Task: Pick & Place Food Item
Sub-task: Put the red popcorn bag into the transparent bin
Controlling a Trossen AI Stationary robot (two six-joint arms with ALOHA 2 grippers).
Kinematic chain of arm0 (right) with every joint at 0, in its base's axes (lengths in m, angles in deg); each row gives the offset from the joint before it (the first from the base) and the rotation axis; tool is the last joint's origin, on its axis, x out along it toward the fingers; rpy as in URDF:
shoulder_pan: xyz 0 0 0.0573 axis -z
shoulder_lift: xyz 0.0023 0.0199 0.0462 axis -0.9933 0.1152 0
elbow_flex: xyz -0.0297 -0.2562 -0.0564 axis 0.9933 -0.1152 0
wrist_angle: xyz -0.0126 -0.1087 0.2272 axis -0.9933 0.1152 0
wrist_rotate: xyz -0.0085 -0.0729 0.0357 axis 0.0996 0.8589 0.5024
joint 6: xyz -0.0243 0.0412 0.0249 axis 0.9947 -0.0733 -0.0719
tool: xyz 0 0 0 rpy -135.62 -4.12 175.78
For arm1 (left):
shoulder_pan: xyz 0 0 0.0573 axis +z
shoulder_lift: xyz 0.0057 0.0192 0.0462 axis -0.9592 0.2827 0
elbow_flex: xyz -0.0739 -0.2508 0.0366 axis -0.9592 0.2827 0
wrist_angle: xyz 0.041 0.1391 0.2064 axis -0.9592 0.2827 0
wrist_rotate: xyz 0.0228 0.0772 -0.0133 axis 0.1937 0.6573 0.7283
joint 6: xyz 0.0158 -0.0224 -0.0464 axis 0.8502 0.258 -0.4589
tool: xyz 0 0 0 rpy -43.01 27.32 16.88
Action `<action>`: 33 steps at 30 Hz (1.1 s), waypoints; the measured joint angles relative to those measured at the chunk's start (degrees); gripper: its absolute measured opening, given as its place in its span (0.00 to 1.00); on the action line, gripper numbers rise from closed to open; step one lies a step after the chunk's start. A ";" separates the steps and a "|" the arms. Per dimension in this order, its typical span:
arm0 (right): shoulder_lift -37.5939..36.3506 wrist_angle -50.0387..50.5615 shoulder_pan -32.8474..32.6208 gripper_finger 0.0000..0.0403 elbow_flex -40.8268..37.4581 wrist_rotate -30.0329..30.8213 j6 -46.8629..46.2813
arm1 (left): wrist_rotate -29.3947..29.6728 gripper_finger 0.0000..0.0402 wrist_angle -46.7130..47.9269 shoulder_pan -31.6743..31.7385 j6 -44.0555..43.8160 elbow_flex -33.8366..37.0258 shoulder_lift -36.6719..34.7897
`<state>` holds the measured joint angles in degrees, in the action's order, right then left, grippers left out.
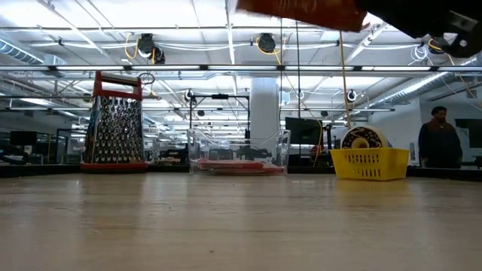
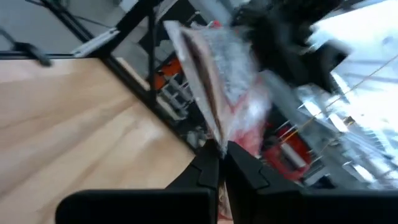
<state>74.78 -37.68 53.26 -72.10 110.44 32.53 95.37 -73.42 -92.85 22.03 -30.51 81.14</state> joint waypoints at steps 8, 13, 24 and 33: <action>-0.25 1.20 1.06 0.00 -0.11 -4.29 -22.87 | 11.39 0.67 -1.43 -1.95 5.03 -1.76 -1.07; -2.75 1.92 7.83 0.00 -0.09 -4.62 -48.73 | 11.24 0.65 3.07 -2.99 3.07 -1.82 -1.09; -3.89 12.73 36.75 0.01 3.13 -27.50 -72.80 | 10.13 0.64 23.76 -2.88 -16.64 -0.16 -1.07; 7.15 30.49 59.95 0.01 23.18 -45.59 -69.75 | 9.07 0.64 31.60 -1.83 -23.82 -0.16 -1.07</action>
<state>81.93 -7.19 113.21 -48.92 64.85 -37.22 104.44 -41.82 -94.68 -1.79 -30.67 80.07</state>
